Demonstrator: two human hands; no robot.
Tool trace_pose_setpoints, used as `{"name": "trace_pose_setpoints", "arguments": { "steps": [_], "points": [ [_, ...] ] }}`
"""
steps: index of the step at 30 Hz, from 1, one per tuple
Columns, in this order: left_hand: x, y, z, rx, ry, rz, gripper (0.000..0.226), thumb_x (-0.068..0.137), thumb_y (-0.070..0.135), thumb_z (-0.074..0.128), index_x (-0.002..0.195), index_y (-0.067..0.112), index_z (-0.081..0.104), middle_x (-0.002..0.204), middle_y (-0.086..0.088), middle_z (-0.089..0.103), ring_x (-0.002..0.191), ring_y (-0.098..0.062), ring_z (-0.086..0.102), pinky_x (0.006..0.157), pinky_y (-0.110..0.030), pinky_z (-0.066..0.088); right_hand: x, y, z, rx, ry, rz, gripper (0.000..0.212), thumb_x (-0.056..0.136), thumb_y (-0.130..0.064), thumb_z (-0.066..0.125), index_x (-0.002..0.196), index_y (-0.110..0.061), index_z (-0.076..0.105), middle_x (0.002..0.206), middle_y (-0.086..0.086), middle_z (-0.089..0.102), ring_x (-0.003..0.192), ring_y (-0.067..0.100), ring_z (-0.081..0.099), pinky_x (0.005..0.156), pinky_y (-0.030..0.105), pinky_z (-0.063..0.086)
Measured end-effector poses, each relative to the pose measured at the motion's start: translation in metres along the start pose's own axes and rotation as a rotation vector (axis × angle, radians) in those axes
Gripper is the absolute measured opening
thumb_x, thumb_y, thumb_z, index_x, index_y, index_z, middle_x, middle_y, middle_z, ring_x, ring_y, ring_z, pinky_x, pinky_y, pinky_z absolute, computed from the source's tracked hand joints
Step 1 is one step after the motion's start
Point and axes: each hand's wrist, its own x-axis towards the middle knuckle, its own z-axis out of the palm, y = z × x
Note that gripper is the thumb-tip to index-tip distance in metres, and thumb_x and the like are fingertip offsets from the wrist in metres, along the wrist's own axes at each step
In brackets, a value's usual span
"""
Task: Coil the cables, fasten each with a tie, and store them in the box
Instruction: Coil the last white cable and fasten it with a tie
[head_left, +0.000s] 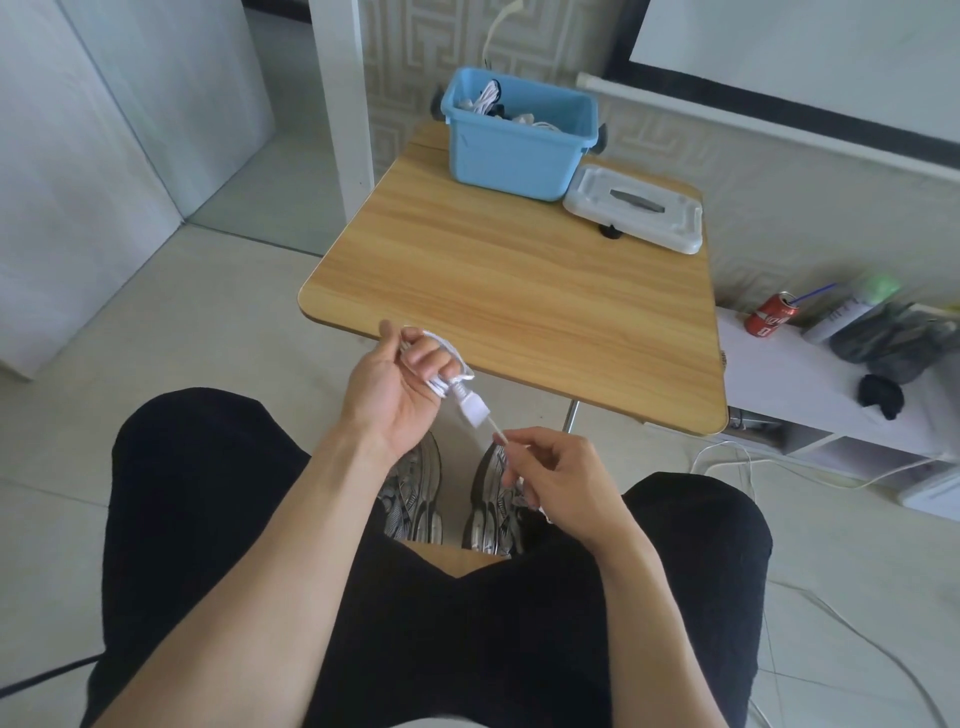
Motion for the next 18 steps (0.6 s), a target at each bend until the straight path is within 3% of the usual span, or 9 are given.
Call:
{"name": "trace_pose_setpoints", "arguments": {
  "steps": [3,8,12,15,18],
  "points": [
    [0.003,-0.001,-0.003,0.076,0.121,0.097,0.036,0.110,0.032,0.027,0.083,0.014,0.042,0.063,0.002,0.041,0.052,-0.014,0.038,0.066,-0.028,0.037,-0.003,-0.003,0.002,-0.116,-0.189,0.030,0.020,0.104,-0.032,0.056,0.113,-0.024,0.072,0.076,0.002,0.076,0.053,0.014,0.054,0.064,0.032,0.053],
    [0.006,-0.010,-0.008,0.457,0.247,0.168,0.035,0.111,0.026,0.032,0.079,0.014,0.039,0.059,0.004,0.044,0.051,-0.012,0.040,0.064,-0.029,0.036,-0.006,-0.006,0.002,-0.203,-0.239,0.045,0.016,0.100,-0.034,0.060,0.099,-0.024,0.074,0.075,0.000,0.076,0.051,0.012,0.053,0.076,0.046,0.059],
    [0.011,-0.025,-0.016,0.768,0.402,0.248,0.041,0.109,0.021,0.038,0.069,0.015,0.039,0.050,0.008,0.042,0.052,-0.015,0.039,0.062,-0.028,0.039,-0.009,-0.014,0.001,-0.208,-0.356,0.049,0.013,0.097,-0.028,0.063,0.098,-0.022,0.074,0.079,0.002,0.077,0.054,0.013,0.059,0.074,0.032,0.057],
    [0.011,-0.021,-0.023,0.796,0.339,0.157,0.039,0.109,0.018,0.038,0.070,0.014,0.040,0.052,0.005,0.045,0.051,-0.015,0.041,0.062,-0.030,0.036,-0.009,-0.012,0.004,-0.225,-0.283,0.029,0.015,0.098,-0.027,0.061,0.095,-0.022,0.075,0.073,0.002,0.075,0.051,0.013,0.054,0.062,0.030,0.053],
    [0.004,-0.016,-0.029,1.061,0.163,-0.084,0.032,0.107,0.019,0.041,0.079,0.009,0.051,0.068,-0.006,0.054,0.057,-0.018,0.049,0.065,-0.031,0.042,-0.005,-0.009,0.003,-0.187,-0.104,-0.017,0.020,0.096,-0.029,0.065,0.082,-0.018,0.074,0.064,0.001,0.071,0.051,0.016,0.052,0.055,0.033,0.046]
  ]
}}
